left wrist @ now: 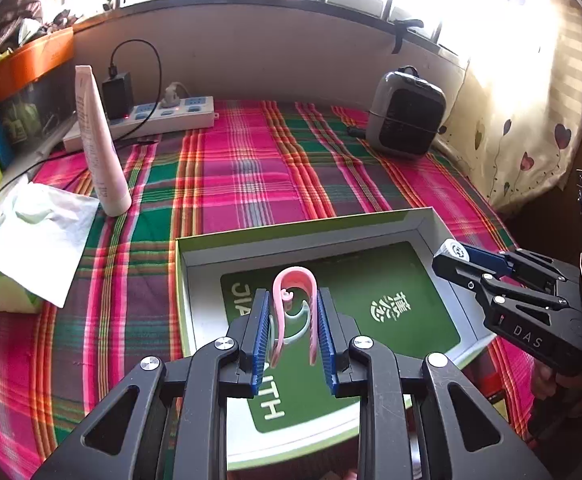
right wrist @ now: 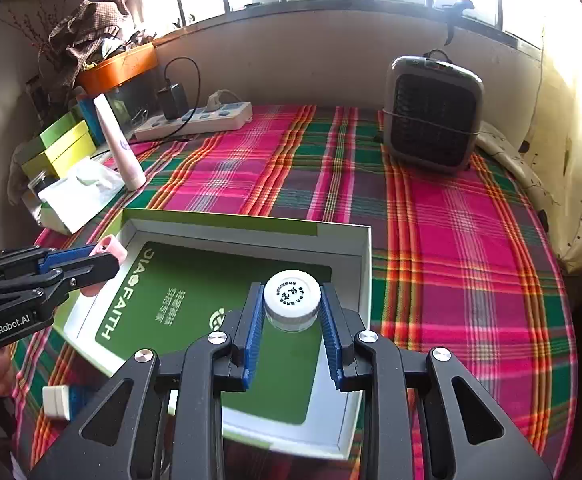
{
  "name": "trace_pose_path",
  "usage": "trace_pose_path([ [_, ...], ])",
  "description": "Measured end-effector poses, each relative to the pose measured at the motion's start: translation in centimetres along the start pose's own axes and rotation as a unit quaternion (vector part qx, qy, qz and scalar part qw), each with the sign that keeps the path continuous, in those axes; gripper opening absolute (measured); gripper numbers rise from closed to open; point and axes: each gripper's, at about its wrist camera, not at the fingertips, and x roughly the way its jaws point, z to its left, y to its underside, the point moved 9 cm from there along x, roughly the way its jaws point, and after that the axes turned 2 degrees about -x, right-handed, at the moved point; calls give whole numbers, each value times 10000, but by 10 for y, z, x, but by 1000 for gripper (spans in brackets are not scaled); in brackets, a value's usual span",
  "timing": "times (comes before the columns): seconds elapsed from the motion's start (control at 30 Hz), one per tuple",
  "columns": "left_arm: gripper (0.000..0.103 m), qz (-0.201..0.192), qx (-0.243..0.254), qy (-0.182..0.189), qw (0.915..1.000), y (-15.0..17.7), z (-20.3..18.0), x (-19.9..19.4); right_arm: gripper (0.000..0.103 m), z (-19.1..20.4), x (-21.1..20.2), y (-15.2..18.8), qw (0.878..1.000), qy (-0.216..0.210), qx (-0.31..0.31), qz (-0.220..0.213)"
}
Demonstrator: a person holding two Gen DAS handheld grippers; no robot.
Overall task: Organize rigid objects
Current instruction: 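Carry the pink clip into the green box with the left gripper while the right carries the white jar there, then open both grippers to release the clip and jar inside the box, then lift away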
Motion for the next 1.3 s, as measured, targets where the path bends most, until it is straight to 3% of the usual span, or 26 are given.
trace_pose_path([
  [0.47, 22, 255, -24, -151, 9996, -1, 12, 33, 29, -6, 35, 1, 9993, 35, -127, 356],
  [1.3, 23, 351, 63, -367, 9987, 1, 18, 45, 29, -1, 44, -2, 9988, 136, -302, 350],
])
